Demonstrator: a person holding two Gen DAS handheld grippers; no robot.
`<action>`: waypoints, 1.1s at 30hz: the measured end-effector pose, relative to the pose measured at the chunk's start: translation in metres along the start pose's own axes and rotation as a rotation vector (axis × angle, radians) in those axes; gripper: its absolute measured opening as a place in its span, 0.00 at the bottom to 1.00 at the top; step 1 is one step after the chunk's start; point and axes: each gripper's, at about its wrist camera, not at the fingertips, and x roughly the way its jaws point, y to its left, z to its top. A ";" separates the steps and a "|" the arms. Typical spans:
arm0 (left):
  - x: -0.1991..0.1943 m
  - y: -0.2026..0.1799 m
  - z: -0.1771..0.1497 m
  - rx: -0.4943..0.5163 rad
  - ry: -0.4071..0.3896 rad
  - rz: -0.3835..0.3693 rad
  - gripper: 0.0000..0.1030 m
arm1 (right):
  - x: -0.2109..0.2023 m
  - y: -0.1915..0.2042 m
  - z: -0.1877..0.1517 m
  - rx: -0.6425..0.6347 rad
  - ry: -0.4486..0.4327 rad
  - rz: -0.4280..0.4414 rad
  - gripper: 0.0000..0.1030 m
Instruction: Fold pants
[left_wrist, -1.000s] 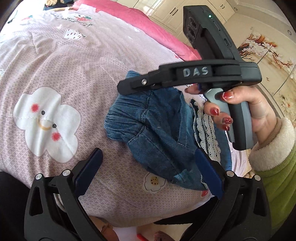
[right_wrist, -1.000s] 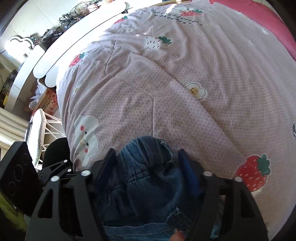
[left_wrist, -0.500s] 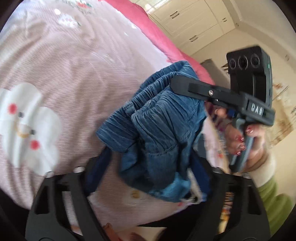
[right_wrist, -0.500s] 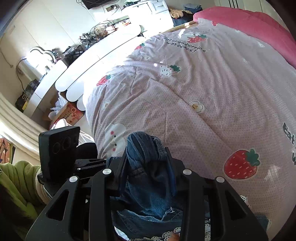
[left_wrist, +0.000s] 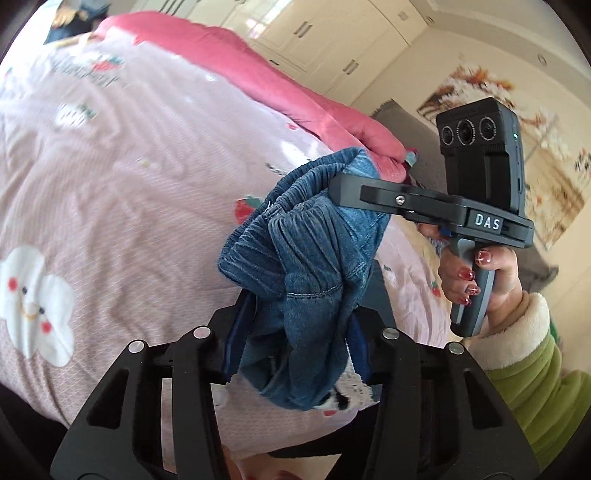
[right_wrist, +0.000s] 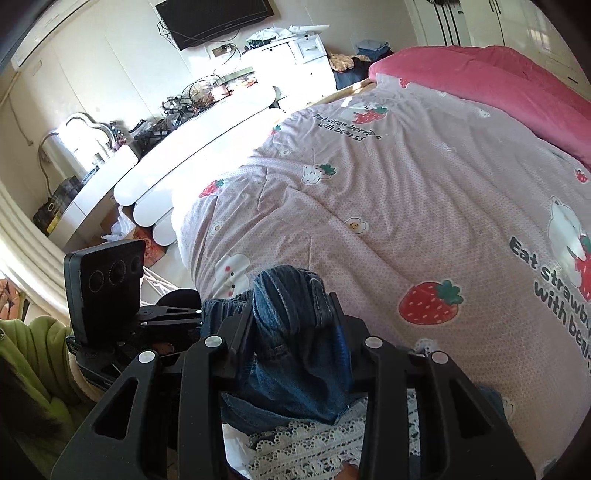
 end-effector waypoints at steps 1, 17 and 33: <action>0.003 -0.006 0.000 0.022 0.004 0.008 0.37 | -0.006 -0.003 -0.005 0.007 -0.009 -0.001 0.33; 0.062 -0.088 -0.023 0.226 0.112 0.056 0.43 | -0.065 -0.061 -0.092 0.102 -0.092 -0.024 0.35; 0.095 -0.128 -0.076 0.344 0.231 0.047 0.54 | -0.102 -0.072 -0.159 0.262 -0.170 -0.114 0.53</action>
